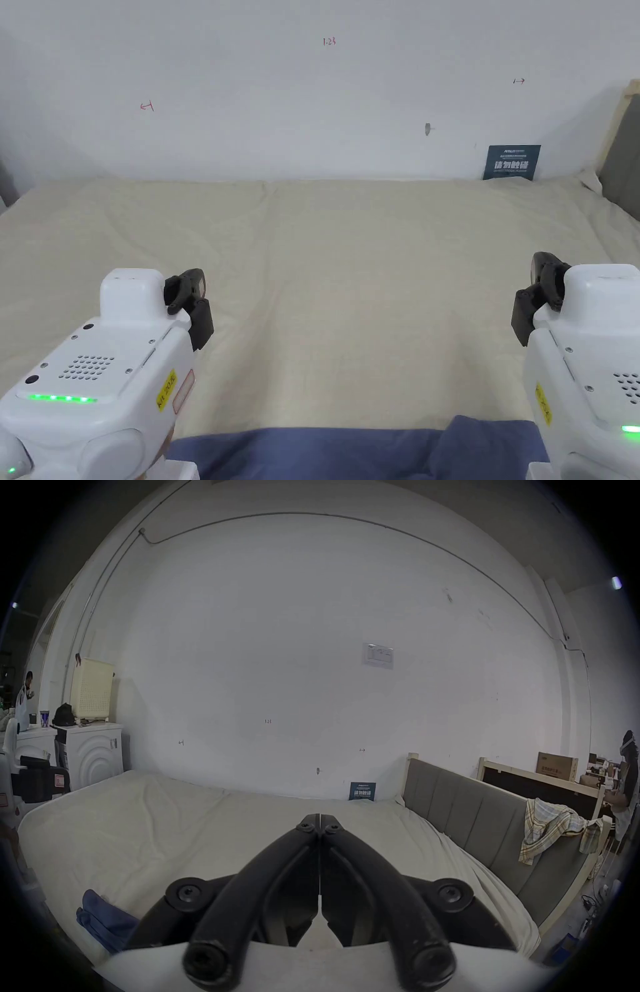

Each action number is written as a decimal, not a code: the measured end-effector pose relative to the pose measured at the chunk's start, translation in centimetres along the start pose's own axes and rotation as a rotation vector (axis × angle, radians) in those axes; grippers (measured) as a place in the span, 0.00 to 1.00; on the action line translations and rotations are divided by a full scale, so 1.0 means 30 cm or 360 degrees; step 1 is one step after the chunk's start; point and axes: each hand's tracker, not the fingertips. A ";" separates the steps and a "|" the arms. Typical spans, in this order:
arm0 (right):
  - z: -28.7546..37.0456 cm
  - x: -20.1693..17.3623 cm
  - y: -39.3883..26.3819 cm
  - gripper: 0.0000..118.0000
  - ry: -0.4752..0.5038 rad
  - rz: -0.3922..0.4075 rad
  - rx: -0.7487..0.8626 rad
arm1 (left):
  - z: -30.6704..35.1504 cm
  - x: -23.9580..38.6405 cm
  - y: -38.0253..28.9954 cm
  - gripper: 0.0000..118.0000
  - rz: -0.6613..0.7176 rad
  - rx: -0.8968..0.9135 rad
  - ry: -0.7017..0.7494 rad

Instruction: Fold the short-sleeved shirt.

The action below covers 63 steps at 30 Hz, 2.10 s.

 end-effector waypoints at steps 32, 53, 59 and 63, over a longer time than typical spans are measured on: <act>-0.148 -0.092 -0.216 0.00 -0.0007 0.0116 -0.0398 | -0.268 -0.755 -0.686 0.74 0.0865 -0.1486 -0.0309; -0.139 -0.020 -0.213 0.00 -0.0045 0.0076 -0.0432 | -0.166 -0.593 -0.505 0.06 0.0539 -0.1240 -0.0113; -0.133 -0.003 -0.196 0.00 -0.0037 0.0051 -0.0393 | -0.093 -0.681 -0.419 0.06 0.0497 -0.1178 0.0035; -0.127 0.004 -0.191 0.00 -0.0028 0.0038 -0.0380 | -0.043 -0.754 -0.389 0.06 0.0495 -0.1192 0.0169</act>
